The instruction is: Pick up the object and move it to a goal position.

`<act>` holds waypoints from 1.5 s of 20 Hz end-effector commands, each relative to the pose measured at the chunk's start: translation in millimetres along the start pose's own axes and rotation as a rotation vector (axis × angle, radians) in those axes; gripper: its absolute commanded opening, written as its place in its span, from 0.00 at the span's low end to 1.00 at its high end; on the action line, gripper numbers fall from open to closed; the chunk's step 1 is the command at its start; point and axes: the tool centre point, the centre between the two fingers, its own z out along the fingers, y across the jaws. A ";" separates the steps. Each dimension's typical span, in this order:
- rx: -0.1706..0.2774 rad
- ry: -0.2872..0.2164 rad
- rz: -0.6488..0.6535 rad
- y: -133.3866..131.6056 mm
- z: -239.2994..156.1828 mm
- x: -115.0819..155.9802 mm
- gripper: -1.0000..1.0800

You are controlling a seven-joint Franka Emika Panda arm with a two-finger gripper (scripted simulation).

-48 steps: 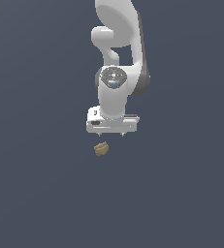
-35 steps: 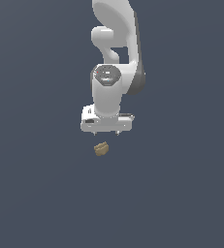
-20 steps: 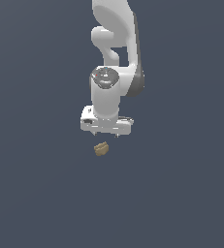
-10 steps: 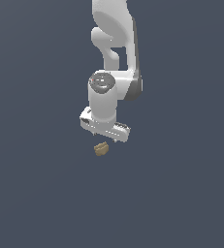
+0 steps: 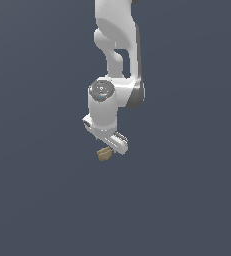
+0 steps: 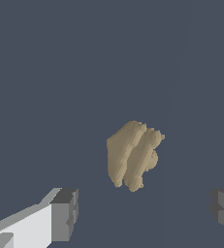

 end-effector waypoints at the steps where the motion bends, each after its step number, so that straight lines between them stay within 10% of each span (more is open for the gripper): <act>1: 0.004 0.001 0.079 0.8 3.4 2.4 0.96; 14: 0.017 0.006 0.373 4.3 16.1 11.6 0.96; 30: 0.019 0.007 0.420 5.1 36.6 12.9 0.96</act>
